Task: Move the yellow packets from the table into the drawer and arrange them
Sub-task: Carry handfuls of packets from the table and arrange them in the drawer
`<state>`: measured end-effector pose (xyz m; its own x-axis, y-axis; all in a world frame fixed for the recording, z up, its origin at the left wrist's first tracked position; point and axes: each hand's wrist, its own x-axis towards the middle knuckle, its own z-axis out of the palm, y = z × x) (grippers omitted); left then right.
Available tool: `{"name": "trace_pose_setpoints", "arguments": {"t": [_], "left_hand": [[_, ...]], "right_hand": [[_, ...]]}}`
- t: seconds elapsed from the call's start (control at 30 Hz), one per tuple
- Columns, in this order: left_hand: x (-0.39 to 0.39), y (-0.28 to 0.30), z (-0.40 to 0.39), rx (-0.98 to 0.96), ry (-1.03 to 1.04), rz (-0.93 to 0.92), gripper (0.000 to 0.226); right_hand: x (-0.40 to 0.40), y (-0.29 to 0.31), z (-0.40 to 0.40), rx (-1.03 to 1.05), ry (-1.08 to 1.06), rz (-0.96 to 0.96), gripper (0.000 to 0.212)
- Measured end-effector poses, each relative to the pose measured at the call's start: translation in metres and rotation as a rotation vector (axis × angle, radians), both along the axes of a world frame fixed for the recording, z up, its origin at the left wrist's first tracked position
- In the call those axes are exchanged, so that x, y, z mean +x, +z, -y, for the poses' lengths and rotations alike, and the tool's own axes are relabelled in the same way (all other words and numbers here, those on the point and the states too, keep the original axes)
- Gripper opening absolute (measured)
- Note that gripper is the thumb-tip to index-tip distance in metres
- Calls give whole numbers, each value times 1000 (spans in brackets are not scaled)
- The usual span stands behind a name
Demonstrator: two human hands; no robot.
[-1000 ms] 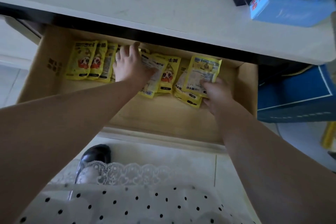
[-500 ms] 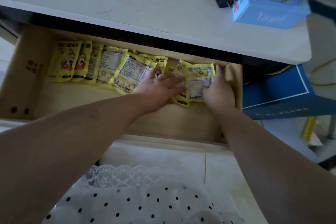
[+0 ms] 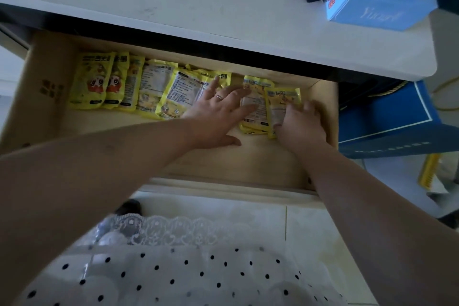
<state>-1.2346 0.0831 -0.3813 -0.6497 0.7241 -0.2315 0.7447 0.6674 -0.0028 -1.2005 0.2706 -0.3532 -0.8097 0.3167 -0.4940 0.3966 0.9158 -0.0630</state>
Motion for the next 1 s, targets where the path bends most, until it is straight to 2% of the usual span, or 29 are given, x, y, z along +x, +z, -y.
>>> {"name": "trace_pose_setpoints", "arguments": {"t": [0.1,0.17,0.23,0.3,0.43,0.57,0.77,0.9,1.0], "left_hand": [[-16,11,42,19,-210,-128,81],[-25,15,64,-70,-270,-108,81],[-30,11,79,-205,-253,-30,83],[-30,9,85,-180,-227,20,86],[-27,8,81,-169,-142,67,87],[-25,8,71,-79,57,42,78],[-20,0,66,-20,159,-5,77],[-15,17,61,-10,186,86,85],[4,52,56,211,391,268,71]], "right_hand": [[-1,4,9,-26,223,-91,48],[-1,4,19,-70,405,-72,59],[-2,3,30,-64,522,-15,69],[-4,1,36,-17,559,-9,72],[-8,2,43,111,601,-54,61],[-10,2,52,138,551,-71,44],[-16,-2,52,157,503,-131,44],[-9,4,50,6,383,-129,57],[10,33,50,-199,175,-147,60]]}}
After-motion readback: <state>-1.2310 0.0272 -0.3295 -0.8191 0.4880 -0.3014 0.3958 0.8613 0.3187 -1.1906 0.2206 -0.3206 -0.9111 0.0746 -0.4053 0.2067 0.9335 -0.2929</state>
